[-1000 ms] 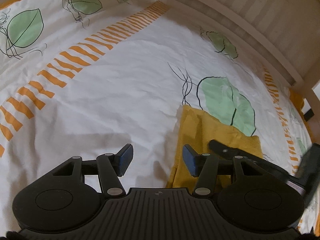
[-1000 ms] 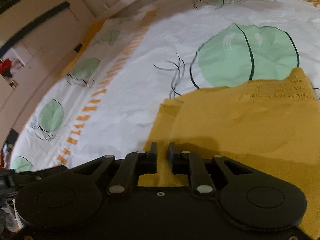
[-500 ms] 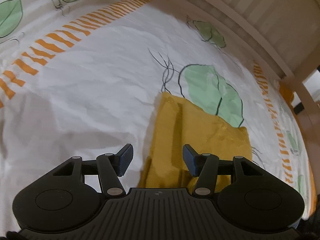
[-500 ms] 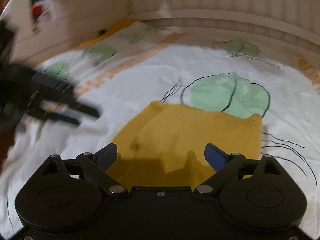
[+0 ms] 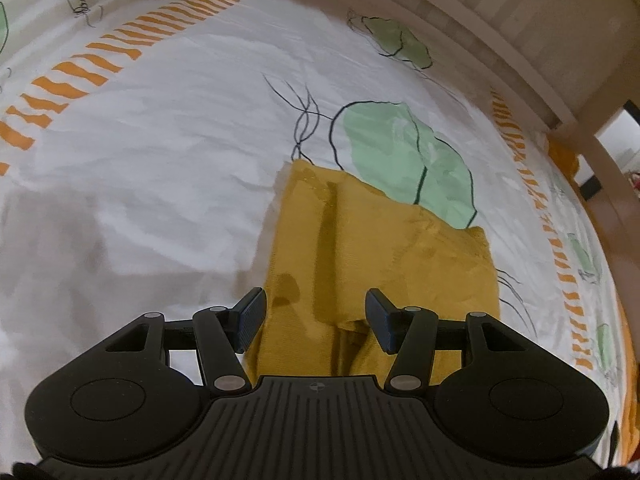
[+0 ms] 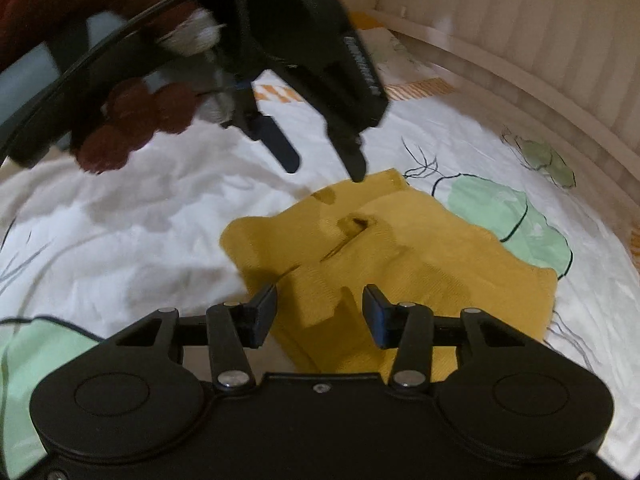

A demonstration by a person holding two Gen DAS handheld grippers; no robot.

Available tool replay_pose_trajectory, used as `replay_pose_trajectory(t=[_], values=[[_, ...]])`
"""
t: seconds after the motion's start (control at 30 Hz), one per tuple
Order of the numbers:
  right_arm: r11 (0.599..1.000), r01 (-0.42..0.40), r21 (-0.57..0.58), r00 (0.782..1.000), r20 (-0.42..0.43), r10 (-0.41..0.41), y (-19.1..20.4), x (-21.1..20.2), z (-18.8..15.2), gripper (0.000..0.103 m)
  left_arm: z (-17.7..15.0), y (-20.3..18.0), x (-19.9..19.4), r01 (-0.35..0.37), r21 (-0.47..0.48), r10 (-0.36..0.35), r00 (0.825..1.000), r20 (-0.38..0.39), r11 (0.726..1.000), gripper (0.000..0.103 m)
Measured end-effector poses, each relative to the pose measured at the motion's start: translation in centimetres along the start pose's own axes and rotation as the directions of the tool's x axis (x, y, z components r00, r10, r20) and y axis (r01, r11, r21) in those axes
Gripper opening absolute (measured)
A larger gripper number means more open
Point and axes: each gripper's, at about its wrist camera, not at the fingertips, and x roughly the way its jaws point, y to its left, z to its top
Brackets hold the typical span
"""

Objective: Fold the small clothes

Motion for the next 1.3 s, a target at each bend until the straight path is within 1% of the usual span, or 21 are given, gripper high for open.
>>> replay_pose_trajectory(t=[0.1,0.2,0.23,0.27,0.3,0.4,0.47,0.57,0.6,0.77,0.83,0.9,1.0,1.03,1.1,1.13,1.17,1.23,1.3], values=[[0.998,0.008,-0.056,1.000,0.007,-0.008,0.9,-0.2,-0.2,0.054,0.0,-0.3,0.2,0.013,0.000,-0.013,1.000,-0.003,1.000,0.053],[0.997,0.017,-0.073,1.000,-0.008,-0.018,1.2,0.2,-0.3,0.054,0.0,-0.4,0.2,0.024,0.008,-0.024,1.000,-0.004,1.000,0.053],[0.998,0.010,-0.060,1.000,-0.011,-0.011,1.0,0.3,-0.2,0.047,0.0,-0.5,0.3,0.031,0.011,-0.031,1.000,-0.005,0.999,0.053],[1.000,0.001,-0.031,1.000,-0.014,-0.001,0.6,0.3,-0.2,0.023,0.0,-0.5,0.3,0.037,0.013,-0.036,0.999,-0.008,0.999,0.053],[1.000,-0.005,0.004,1.000,-0.014,0.005,0.1,0.3,-0.2,0.014,0.0,-0.5,0.4,0.041,0.012,-0.041,0.999,-0.010,0.999,0.053],[0.993,0.007,0.119,0.999,0.032,-0.011,-1.9,-0.7,0.1,0.014,0.2,-0.6,0.9,0.063,0.007,-0.063,0.998,-0.027,0.998,0.054],[0.986,0.033,0.164,0.998,0.045,-0.041,-3.0,-1.5,0.3,0.013,0.4,-0.7,1.6,0.091,0.000,-0.091,0.995,-0.048,0.996,0.054],[0.975,0.042,0.217,0.997,0.061,-0.056,-4.3,-2.3,0.4,0.013,0.4,-0.9,2.8,0.137,-0.026,-0.139,0.987,-0.086,0.990,0.054],[0.971,0.043,0.233,0.996,0.068,-0.061,-4.6,-2.6,0.4,0.013,0.3,-0.8,3.2,0.141,-0.038,-0.144,0.985,-0.095,0.989,0.054],[0.967,0.034,0.254,0.994,0.088,-0.058,-5.0,-3.0,0.5,0.013,0.1,-0.3,5.2,0.127,-0.063,-0.134,0.982,-0.135,0.990,0.054],[0.967,0.026,0.255,0.995,0.088,-0.050,-4.9,-2.9,0.5,0.013,0.2,0.0,5.8,0.143,-0.082,-0.154,0.978,-0.141,0.986,0.055],[0.967,0.014,0.254,0.996,0.087,-0.037,-4.7,-2.9,0.5,0.013,0.5,0.3,6.3,0.169,-0.107,-0.182,0.975,-0.128,0.980,0.058],[0.975,0.005,0.222,0.998,0.064,-0.020,-3.7,-2.2,0.2,0.013,1.3,0.7,6.9,0.217,-0.131,-0.231,0.967,-0.109,0.967,0.059],[0.978,0.009,0.208,0.998,0.053,-0.021,-3.3,-1.9,0.1,0.014,1.5,0.8,7.1,0.234,-0.132,-0.249,0.962,-0.110,0.963,0.059],[0.983,0.023,0.184,0.999,0.032,-0.030,-2.5,-1.3,-0.1,0.021,1.9,0.8,7.6,0.252,-0.130,-0.267,0.957,-0.115,0.959,0.059],[0.985,0.028,0.173,0.999,0.022,-0.032,-2.2,-1.0,-0.3,0.032,2.0,0.9,7.8,0.261,-0.126,-0.275,0.954,-0.117,0.957,0.059],[0.988,0.035,0.153,0.999,0.011,-0.037,-1.9,-0.7,-0.4,0.046,2.2,0.9,7.9,0.269,-0.121,-0.283,0.952,-0.119,0.956,0.059],[0.992,0.051,0.113,0.999,0.001,-0.051,-1.1,-0.2,-0.7,0.060,2.3,0.9,8.1,0.280,-0.108,-0.293,0.948,-0.121,0.954,0.058],[0.996,0.055,0.075,0.998,-0.006,-0.055,-0.5,0.1,-0.9,0.061,2.4,0.9,8.2,0.291,-0.099,-0.301,0.946,-0.118,0.952,0.058]])
